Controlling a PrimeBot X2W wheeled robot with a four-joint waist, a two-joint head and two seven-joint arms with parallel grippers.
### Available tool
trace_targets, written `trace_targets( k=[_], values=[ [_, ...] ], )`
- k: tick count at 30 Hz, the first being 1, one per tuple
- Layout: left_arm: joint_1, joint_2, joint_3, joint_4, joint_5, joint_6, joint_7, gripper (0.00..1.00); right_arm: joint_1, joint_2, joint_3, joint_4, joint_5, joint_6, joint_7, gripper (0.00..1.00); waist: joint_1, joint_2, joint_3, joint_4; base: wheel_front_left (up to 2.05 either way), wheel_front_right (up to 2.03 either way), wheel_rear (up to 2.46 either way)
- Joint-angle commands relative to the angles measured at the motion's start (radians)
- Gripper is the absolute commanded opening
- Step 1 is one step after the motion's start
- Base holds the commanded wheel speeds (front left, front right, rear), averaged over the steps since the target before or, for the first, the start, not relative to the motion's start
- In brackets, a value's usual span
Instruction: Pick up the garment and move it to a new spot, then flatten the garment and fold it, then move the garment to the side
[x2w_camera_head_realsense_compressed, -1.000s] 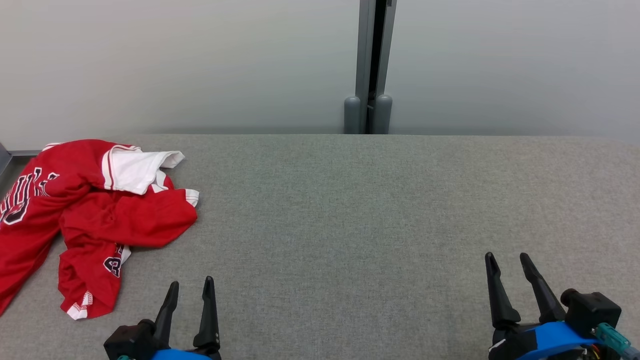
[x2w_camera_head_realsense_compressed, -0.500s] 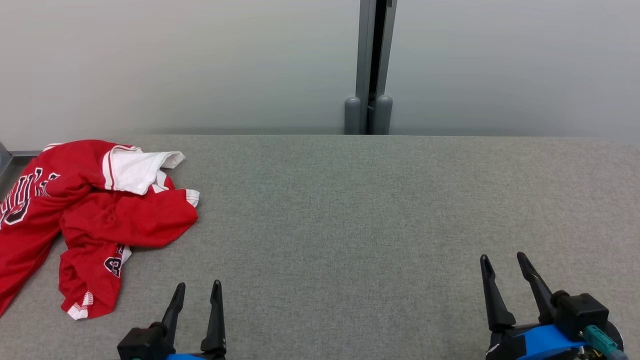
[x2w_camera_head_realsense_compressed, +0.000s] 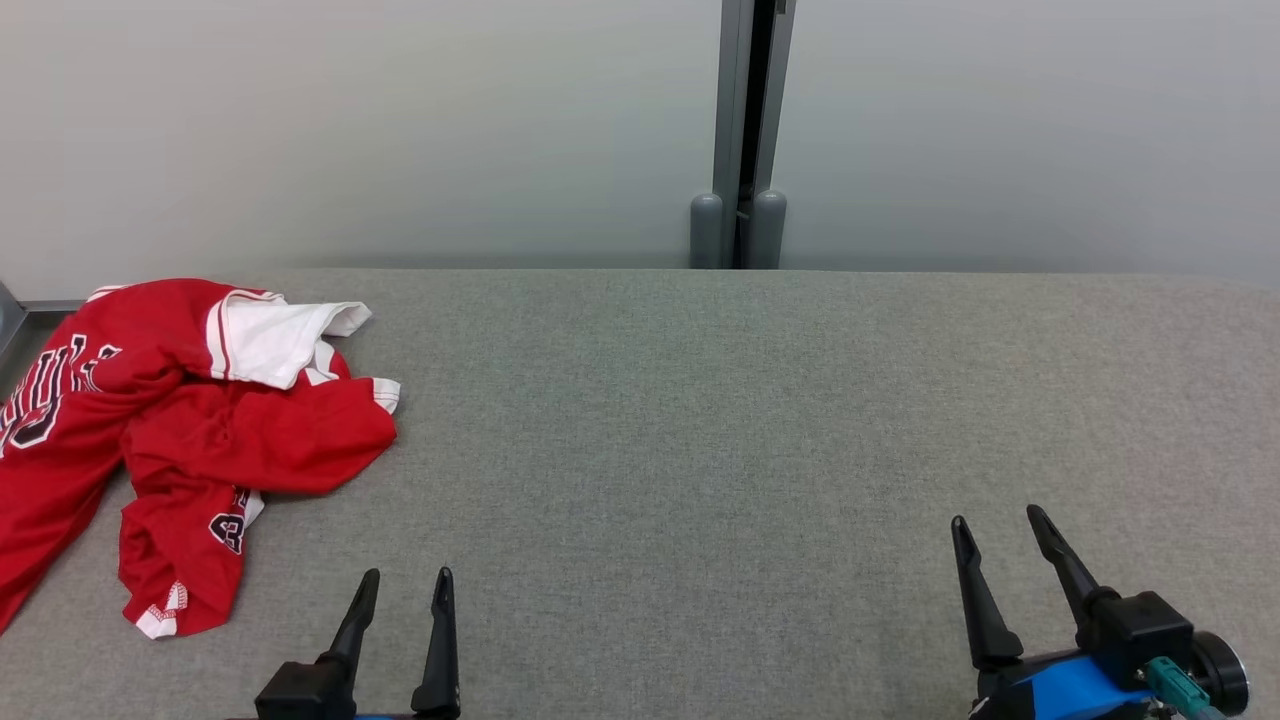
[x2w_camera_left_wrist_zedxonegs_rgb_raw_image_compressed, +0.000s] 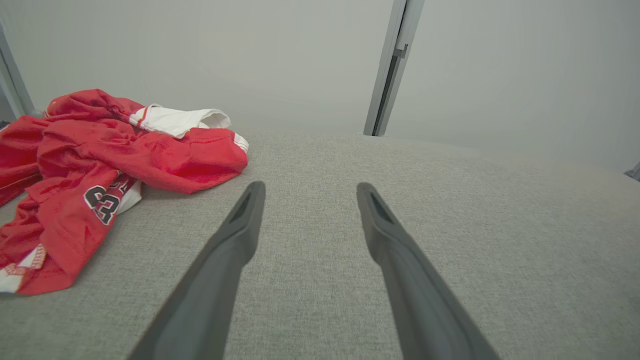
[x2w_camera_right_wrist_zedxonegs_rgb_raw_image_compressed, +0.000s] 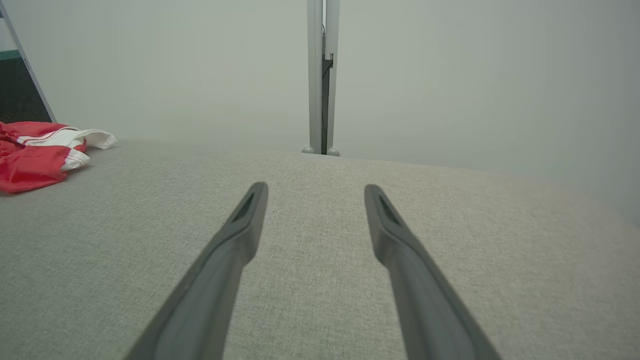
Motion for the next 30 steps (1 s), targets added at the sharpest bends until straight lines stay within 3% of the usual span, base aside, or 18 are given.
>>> trace_targets(
  k=[1,25,30],
  values=[
    [0.012,0.007,-0.003,0.003,0.017,0.002,-0.009,1.00,0.013,-0.006,-0.001,0.001,-0.021,0.002,-0.009,1.00,0.0000,0.0000,0.000,0.000,0.00,0.00,0.00],
    [0.001,0.015,-0.018,0.012,0.004,0.017,-0.009,1.00,0.012,-0.006,-0.005,0.005,-0.014,0.001,-0.010,1.00,0.0000,0.0000,0.000,0.004,0.00,0.00,0.00],
    [-0.016,0.019,-0.025,0.012,0.006,0.017,-0.004,1.00,0.022,-0.005,-0.016,-0.001,-0.013,0.001,-0.009,1.00,0.0000,0.0000,-0.001,0.052,0.00,0.00,0.00]
  ],
)
